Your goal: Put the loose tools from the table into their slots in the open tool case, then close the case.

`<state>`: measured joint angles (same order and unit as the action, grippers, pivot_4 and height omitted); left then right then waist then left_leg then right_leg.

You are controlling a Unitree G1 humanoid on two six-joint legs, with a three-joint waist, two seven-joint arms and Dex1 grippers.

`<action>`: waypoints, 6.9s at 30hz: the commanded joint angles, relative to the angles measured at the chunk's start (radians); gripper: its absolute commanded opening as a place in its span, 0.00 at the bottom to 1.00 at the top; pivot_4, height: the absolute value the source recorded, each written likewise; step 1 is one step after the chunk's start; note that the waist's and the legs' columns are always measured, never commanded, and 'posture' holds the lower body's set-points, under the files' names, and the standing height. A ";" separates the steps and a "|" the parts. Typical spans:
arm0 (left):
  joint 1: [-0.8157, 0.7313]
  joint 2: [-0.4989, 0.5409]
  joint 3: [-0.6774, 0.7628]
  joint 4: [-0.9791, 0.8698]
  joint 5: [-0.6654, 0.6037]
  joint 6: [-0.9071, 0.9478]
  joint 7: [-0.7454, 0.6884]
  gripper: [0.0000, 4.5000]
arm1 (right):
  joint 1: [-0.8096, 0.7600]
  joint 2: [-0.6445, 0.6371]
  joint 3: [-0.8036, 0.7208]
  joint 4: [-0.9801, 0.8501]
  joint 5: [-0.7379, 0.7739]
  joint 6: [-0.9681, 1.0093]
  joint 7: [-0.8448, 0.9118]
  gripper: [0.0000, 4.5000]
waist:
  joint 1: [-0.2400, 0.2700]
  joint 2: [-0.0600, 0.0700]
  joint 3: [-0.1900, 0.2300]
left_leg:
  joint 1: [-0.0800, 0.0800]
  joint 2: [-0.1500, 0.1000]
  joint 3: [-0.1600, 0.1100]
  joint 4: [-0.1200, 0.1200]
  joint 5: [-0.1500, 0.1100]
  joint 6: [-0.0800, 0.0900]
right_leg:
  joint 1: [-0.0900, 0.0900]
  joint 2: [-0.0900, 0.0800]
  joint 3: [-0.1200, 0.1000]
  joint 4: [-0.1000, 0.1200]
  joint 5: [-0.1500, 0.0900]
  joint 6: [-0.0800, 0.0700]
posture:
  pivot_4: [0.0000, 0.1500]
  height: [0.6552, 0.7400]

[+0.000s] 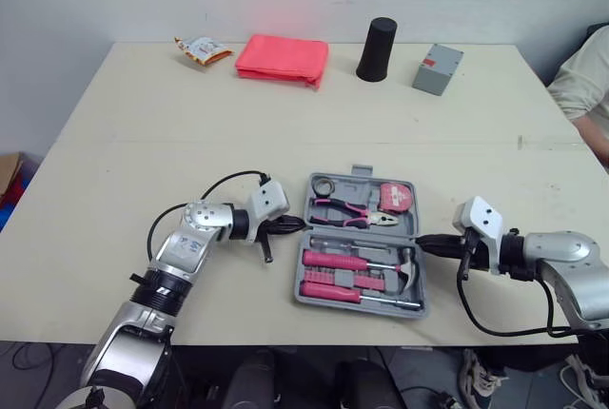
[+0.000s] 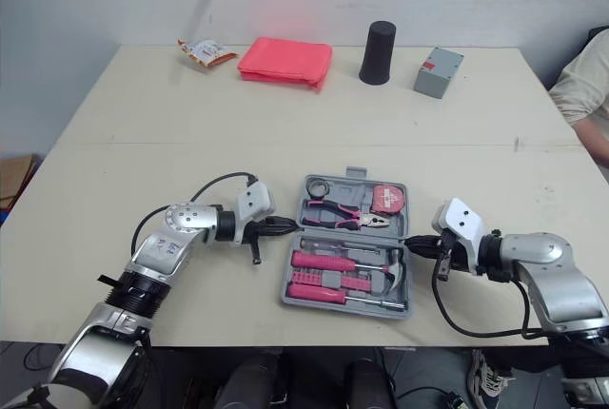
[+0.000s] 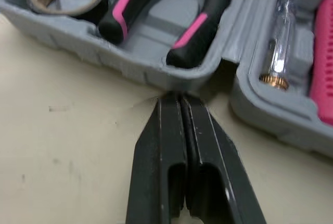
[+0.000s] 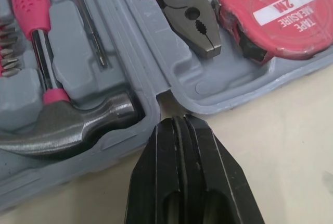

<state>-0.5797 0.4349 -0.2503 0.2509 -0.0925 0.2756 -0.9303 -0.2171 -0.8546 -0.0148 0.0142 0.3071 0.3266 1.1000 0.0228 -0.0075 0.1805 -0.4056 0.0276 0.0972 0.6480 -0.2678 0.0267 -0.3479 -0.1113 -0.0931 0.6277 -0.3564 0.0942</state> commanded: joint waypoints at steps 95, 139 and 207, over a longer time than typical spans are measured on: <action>-0.016 -0.165 0.348 -0.505 -0.399 1.162 0.646 0.47 | -0.331 0.250 -0.175 -0.202 0.334 1.088 -0.662 0.35 | -0.024 -0.004 0.002 | -0.005 0.001 0.012 -0.006 0.006 -0.006 | -0.018 0.002 0.015 0.009 -0.001 -0.002 | 1.00 0.95; 0.332 -0.071 0.181 -0.423 0.100 -0.229 0.660 0.01 | 0.057 0.343 0.022 -0.179 -0.235 -0.290 -0.685 0.00 | -0.027 -0.005 0.003 | -0.001 0.001 0.027 -0.017 0.009 -0.006 | -0.027 0.003 0.025 0.010 0.000 -0.001 | 1.00 0.95; -0.181 0.142 0.035 0.030 -0.082 -0.100 -0.273 0.01 | 0.247 -0.002 -0.064 -0.488 0.145 0.255 -0.349 0.01 | -0.002 -0.014 0.007 | -0.002 0.006 0.016 0.000 0.003 -0.004 | -0.015 0.007 0.022 0.010 -0.002 -0.001 | 1.00 0.95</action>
<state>-0.7415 0.5562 -0.2690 0.3560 -0.1521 0.1952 -1.2112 0.0144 -0.8597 -0.0101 -0.4157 0.3893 0.5523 0.7362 0.0212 -0.0219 0.1874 -0.4074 0.0338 0.1126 0.6481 -0.2652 0.0227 -0.3622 -0.1041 -0.0715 0.6378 -0.3581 0.0929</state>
